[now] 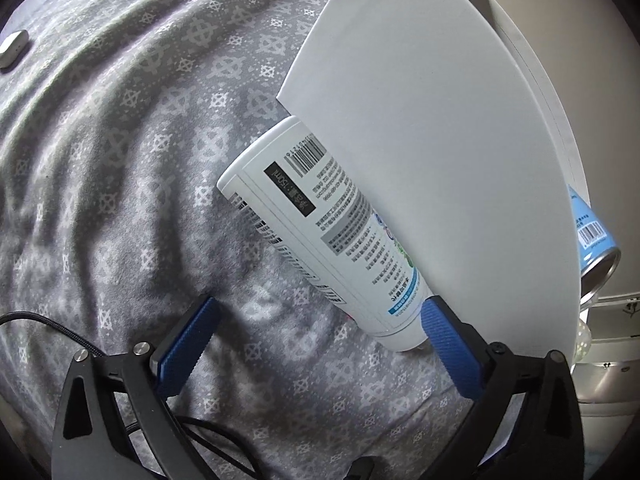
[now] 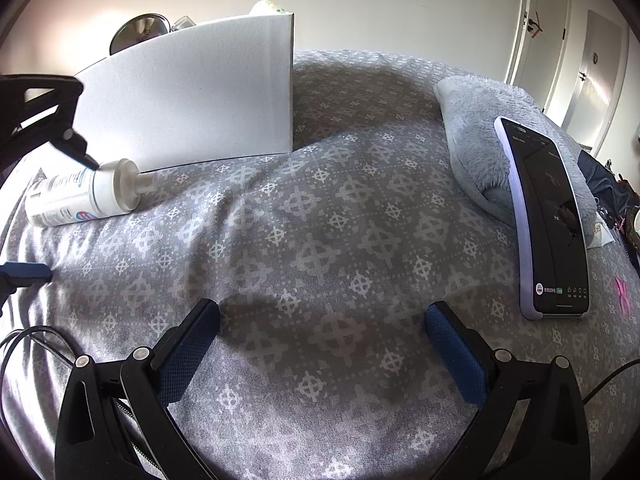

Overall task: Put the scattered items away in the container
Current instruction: 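Move the left gripper to the white lotion bottle and close on it, then lift the lotion bottle with the left gripper and carry it over the box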

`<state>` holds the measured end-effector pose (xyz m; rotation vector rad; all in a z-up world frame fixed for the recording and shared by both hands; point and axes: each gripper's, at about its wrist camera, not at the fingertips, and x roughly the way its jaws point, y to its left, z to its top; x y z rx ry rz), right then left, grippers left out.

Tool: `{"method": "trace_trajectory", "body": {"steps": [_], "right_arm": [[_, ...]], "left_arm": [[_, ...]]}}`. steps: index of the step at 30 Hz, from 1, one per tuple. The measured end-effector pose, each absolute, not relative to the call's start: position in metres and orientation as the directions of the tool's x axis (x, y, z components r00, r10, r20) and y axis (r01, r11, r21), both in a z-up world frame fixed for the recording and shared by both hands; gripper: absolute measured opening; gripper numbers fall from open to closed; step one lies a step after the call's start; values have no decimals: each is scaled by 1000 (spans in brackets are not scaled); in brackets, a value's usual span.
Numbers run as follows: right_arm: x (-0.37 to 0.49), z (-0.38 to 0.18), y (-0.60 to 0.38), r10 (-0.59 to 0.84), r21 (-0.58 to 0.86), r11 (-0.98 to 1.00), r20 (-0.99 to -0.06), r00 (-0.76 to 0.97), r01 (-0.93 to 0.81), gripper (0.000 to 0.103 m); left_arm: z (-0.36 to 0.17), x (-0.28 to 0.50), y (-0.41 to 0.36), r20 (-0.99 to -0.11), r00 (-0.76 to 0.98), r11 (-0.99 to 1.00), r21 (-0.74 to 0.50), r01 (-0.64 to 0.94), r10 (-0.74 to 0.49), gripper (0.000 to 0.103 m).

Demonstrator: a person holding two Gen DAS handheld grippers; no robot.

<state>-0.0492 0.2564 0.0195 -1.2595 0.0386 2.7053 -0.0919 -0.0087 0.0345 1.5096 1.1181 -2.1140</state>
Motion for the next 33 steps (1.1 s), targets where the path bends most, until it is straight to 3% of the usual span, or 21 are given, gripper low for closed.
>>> {"method": "trace_trajectory", "body": {"steps": [7, 8, 11, 13, 15, 18, 21, 25, 26, 28, 29, 30, 33], "right_arm": [[-50, 19, 256, 131, -43, -987, -762, -634, -153, 103], [-50, 19, 256, 131, -42, -987, -762, -634, -153, 103], [-50, 19, 256, 131, -43, -987, -762, -634, -153, 103], [-50, 19, 256, 132, -44, -987, -763, -633, -153, 103], [-50, 19, 256, 131, -43, -987, -762, -634, -153, 103], [-50, 19, 256, 131, -42, -987, -762, -634, -153, 103], [-50, 19, 256, 131, -43, -987, -762, -634, -153, 103], [-50, 19, 256, 131, -42, -987, -762, -634, -153, 103], [-50, 19, 256, 131, -42, -987, -762, -634, -153, 103], [-50, 19, 256, 132, -43, -987, -762, -634, -153, 103], [-50, 19, 256, 132, -44, -987, -762, -633, -153, 103], [-50, 19, 256, 132, -44, -987, -763, -633, -153, 103], [-50, 19, 256, 132, -44, -987, -763, -633, -153, 103]], "left_arm": [[41, -86, -14, -888, -415, -652, -436, 621, 198, 99], [43, -81, -15, -873, -435, -646, -465, 605, 221, 89], [50, -68, -18, -805, -489, -599, -583, 548, 336, 45], [56, -59, -20, -792, -491, -586, -603, 541, 363, 31], [58, -52, -23, -774, -492, -573, -629, 526, 399, 5], [47, -34, -36, -777, -460, -523, -630, 574, 430, 2], [37, -15, -44, -719, -447, -461, -689, 559, 533, 2], [83, 1, -37, -767, -483, -761, -590, 271, 422, 3], [97, 4, -34, -778, -498, -831, -526, 182, 383, 10], [119, 8, -26, -795, -524, -928, -372, 19, 307, 38], [127, -6, -38, -793, -538, -949, -311, -45, 285, 71], [136, -6, -41, -781, -563, -959, -272, -82, 269, 93], [119, -32, -73, -720, -647, -948, -319, -12, 251, 101]]}}
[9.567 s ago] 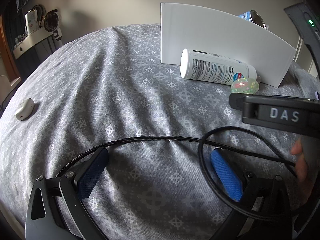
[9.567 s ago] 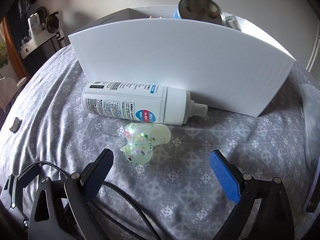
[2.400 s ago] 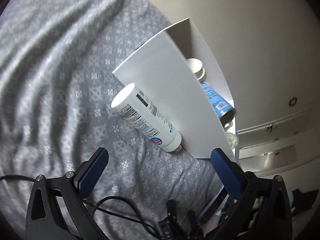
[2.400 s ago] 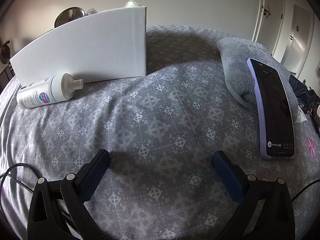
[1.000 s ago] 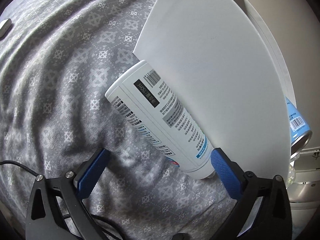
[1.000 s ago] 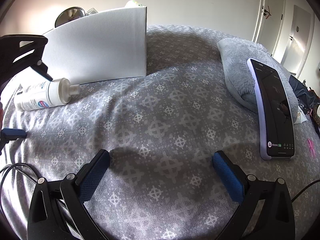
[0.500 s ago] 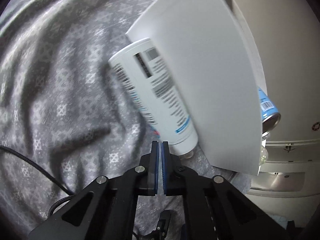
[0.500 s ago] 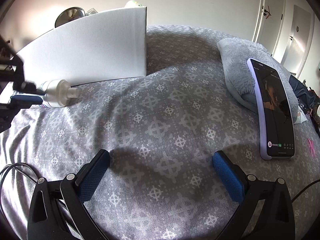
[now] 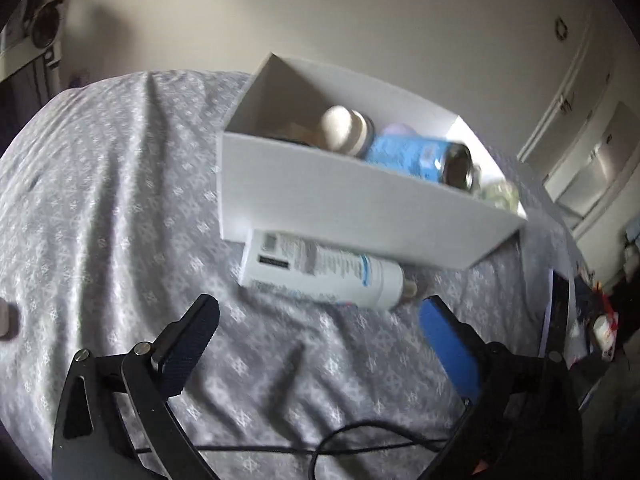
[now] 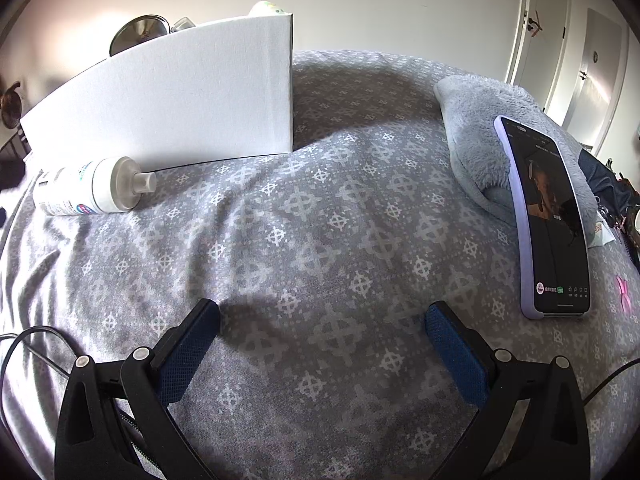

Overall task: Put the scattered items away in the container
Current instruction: 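Lift the lotion bottle with the left gripper and carry it over the box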

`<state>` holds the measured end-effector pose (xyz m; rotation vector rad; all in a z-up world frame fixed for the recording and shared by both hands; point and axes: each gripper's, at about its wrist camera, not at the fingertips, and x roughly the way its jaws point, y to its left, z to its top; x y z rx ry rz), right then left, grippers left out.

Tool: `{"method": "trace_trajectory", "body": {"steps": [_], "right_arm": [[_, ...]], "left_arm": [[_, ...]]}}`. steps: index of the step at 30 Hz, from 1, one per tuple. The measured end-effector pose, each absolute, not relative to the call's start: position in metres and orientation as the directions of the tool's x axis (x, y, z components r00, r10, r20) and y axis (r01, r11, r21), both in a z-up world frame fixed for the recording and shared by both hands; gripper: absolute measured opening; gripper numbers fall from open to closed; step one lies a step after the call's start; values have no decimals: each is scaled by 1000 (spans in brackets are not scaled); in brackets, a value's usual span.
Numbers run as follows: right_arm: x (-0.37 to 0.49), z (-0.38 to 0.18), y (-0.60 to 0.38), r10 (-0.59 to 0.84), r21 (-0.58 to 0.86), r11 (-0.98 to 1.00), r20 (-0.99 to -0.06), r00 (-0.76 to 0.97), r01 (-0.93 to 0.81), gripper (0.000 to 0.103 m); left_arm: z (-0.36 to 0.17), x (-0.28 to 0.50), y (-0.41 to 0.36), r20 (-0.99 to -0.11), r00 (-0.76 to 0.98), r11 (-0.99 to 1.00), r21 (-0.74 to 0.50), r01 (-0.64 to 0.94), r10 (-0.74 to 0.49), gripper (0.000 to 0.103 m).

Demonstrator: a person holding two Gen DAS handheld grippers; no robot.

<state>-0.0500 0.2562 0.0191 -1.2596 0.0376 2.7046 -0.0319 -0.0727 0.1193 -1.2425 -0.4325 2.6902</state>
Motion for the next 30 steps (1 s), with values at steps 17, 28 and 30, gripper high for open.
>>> {"method": "trace_trajectory", "body": {"steps": [17, 28, 30], "right_arm": [[-50, 19, 257, 130, -42, -987, -762, -634, -153, 103], [-49, 19, 255, 131, -42, -987, -762, -634, -153, 103], [-49, 19, 255, 130, -42, -987, -762, -634, -152, 103]], "left_arm": [[58, -119, -31, -695, -583, -882, -464, -81, 420, 101], [91, -67, 46, -697, -358, -733, -356, -579, 622, 101], [97, -71, 54, -726, -413, -781, -270, -563, 549, 101]]}}
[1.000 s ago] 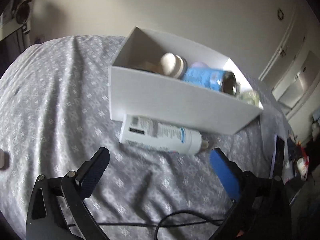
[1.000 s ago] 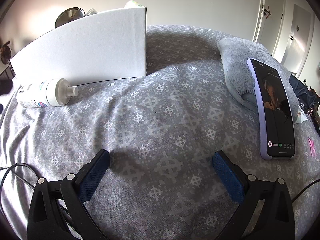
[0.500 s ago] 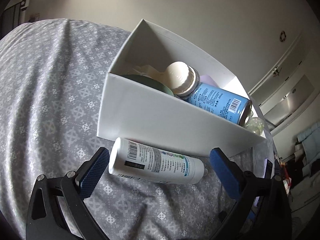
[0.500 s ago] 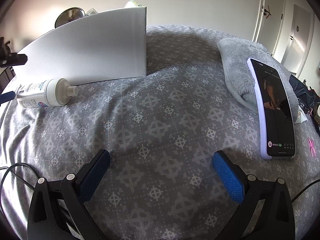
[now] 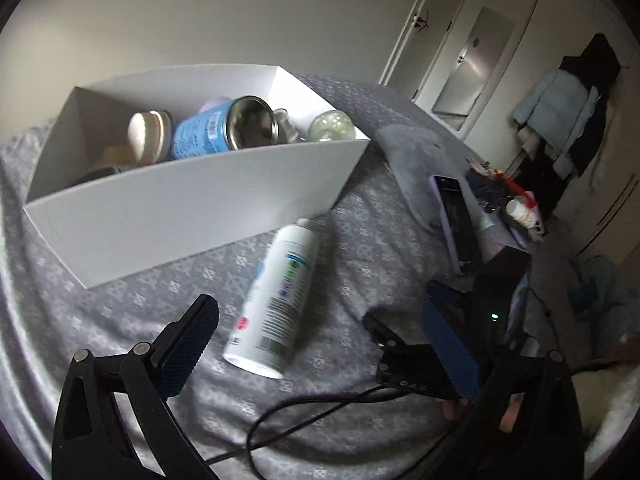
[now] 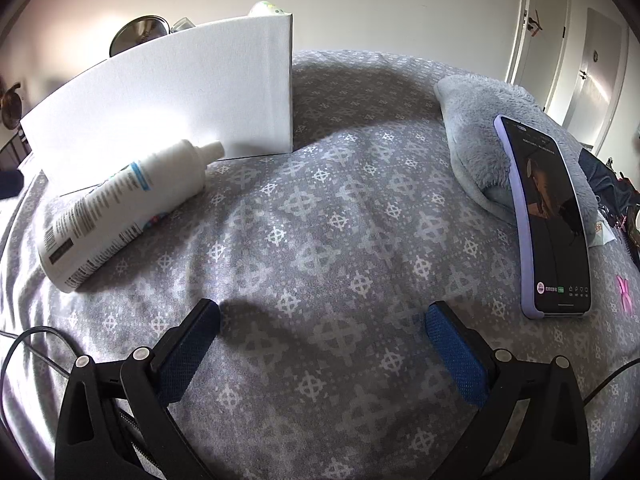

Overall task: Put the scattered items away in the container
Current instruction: 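Lift the lotion bottle with the left gripper and carry it over the box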

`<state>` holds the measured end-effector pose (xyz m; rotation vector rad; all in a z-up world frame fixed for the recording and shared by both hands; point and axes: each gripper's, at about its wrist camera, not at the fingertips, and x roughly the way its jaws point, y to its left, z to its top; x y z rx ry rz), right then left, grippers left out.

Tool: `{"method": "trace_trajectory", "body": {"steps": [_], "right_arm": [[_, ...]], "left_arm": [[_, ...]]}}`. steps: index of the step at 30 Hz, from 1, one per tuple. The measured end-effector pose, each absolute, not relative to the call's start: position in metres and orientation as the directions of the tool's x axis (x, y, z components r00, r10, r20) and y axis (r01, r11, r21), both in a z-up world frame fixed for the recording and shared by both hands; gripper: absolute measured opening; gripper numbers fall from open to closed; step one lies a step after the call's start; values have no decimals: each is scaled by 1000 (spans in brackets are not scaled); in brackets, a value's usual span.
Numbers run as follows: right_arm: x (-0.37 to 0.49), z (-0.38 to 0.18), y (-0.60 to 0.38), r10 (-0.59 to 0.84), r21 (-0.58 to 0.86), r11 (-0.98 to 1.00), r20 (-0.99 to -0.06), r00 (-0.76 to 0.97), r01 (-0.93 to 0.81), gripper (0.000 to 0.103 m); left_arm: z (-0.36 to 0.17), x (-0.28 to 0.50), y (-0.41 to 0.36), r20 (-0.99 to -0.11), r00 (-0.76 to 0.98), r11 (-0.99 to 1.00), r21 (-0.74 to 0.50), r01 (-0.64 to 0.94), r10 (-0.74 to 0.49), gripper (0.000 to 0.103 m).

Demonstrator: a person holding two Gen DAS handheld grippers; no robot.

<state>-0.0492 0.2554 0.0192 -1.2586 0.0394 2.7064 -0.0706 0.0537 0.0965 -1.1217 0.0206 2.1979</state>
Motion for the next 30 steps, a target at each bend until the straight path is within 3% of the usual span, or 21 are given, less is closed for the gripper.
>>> {"method": "trace_trajectory", "body": {"steps": [8, 12, 16, 17, 18, 20, 30], "right_arm": [[-49, 19, 255, 130, -41, -987, -762, -635, -152, 103], [-49, 20, 256, 130, -42, -987, -762, -634, -152, 103], [-49, 20, 255, 130, -42, -987, -762, -635, -152, 103], [-49, 20, 255, 130, -42, -987, -762, -635, -152, 103], [-49, 20, 255, 130, -42, -987, -762, -635, -152, 103], [-49, 20, 255, 130, -41, -987, -762, -635, -152, 103], [-48, 20, 255, 130, -41, -987, -762, -635, -152, 103]], "left_arm": [[52, -103, 112, -889, -287, -766, -103, -635, 358, 101], [40, -108, 133, -914, -293, -760, -26, -649, 281, 101], [38, -109, 138, -910, -300, -779, -40, -626, 287, 100], [39, -107, 137, -906, -309, -784, -40, -619, 290, 89], [39, -106, 135, -906, -314, -790, -35, -613, 284, 70], [36, -106, 129, -916, -289, -801, -55, -595, 278, 46], [56, -57, 68, -870, -260, -813, -233, -533, 420, 44]]}}
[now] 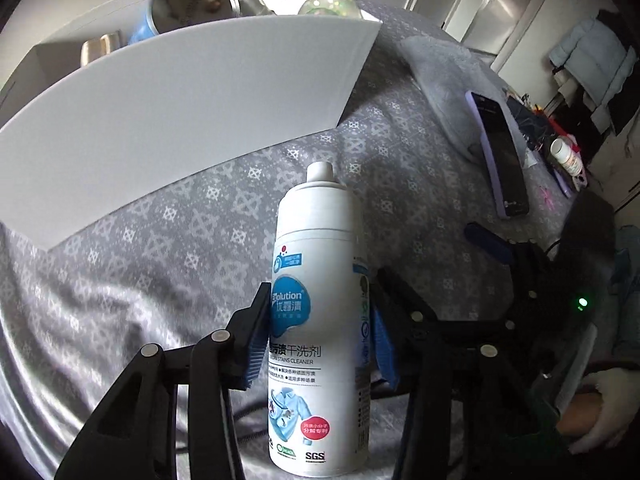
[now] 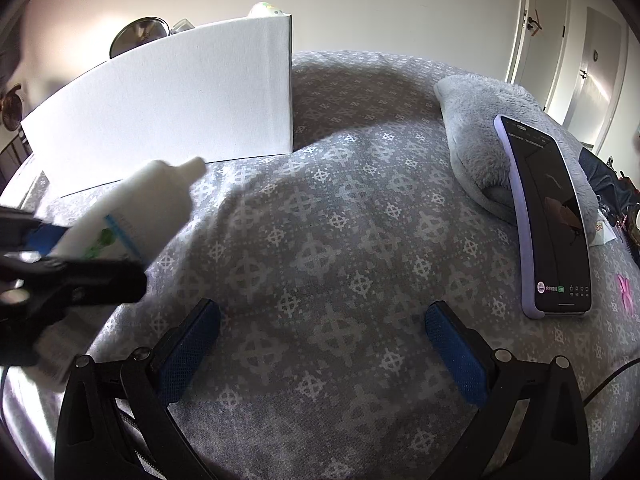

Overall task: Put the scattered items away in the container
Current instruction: 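Lift the lotion bottle with the left gripper and carry it over the box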

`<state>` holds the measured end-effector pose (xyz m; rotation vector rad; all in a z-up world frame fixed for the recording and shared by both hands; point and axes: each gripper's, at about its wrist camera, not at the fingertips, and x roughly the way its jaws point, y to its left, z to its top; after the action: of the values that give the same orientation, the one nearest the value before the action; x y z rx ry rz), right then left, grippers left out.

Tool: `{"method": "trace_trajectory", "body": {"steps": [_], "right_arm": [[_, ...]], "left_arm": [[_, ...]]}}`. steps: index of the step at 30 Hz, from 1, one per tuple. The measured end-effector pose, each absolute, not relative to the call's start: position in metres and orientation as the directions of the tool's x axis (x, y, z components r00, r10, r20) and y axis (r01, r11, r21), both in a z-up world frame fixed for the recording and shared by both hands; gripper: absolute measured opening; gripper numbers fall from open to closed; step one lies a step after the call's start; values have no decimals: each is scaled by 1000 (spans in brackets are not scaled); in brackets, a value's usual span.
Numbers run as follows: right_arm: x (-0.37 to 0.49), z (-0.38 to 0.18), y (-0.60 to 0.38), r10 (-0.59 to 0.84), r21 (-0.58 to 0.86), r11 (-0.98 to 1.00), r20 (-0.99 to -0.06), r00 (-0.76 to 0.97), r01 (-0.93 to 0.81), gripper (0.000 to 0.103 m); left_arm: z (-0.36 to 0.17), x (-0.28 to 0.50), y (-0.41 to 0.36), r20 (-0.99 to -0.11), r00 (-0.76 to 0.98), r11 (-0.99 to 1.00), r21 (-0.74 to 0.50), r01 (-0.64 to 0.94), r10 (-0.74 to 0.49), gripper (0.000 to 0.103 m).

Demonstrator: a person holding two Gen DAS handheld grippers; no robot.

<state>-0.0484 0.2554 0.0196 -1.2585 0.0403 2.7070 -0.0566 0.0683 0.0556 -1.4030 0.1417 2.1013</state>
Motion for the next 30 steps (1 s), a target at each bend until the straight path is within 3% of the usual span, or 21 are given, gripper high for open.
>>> {"method": "trace_trajectory", "body": {"steps": [8, 16, 23, 30], "right_arm": [[-48, 19, 255, 130, -41, -987, -762, -635, -152, 103], [-49, 19, 255, 129, -41, -988, -761, -635, -152, 103], [-49, 18, 255, 129, -40, -988, -761, -636, -152, 103], [-49, 18, 255, 129, -40, -988, -761, -636, -152, 103]], "left_arm": [[104, -21, 11, -781, -340, -818, -351, -455, 524, 44], [172, -50, -21, -637, -520, -822, -443, -357, 569, 44], [198, -114, -43, -542, -681, -837, -510, -198, 492, 44], [181, -170, -43, -547, -739, -850, -523, -64, 392, 44]]}}
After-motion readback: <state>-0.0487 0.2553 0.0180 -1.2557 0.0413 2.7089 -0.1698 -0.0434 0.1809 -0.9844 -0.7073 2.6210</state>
